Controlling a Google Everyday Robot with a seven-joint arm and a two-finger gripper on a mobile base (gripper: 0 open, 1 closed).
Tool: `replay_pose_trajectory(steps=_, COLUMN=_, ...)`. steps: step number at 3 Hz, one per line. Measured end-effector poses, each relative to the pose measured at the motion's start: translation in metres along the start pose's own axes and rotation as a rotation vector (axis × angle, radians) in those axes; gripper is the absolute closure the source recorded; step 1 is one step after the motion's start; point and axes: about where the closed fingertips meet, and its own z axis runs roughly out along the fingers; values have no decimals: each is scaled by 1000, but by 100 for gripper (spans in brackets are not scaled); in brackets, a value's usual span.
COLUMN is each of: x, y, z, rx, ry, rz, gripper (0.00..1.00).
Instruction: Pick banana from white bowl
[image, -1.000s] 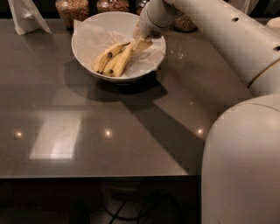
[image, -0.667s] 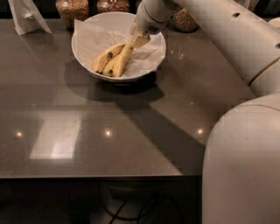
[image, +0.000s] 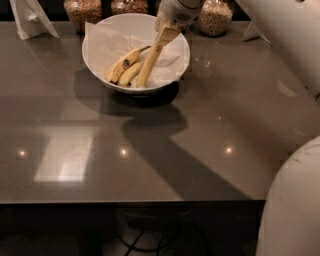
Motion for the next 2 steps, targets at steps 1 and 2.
replay_pose_trajectory(steps=1, x=0, y=-1, z=-31, rx=37, ry=36, rz=-5, gripper=100)
replay_pose_trajectory(steps=2, x=-1, y=0, z=-57, rx=67, ry=67, rz=-8, gripper=100)
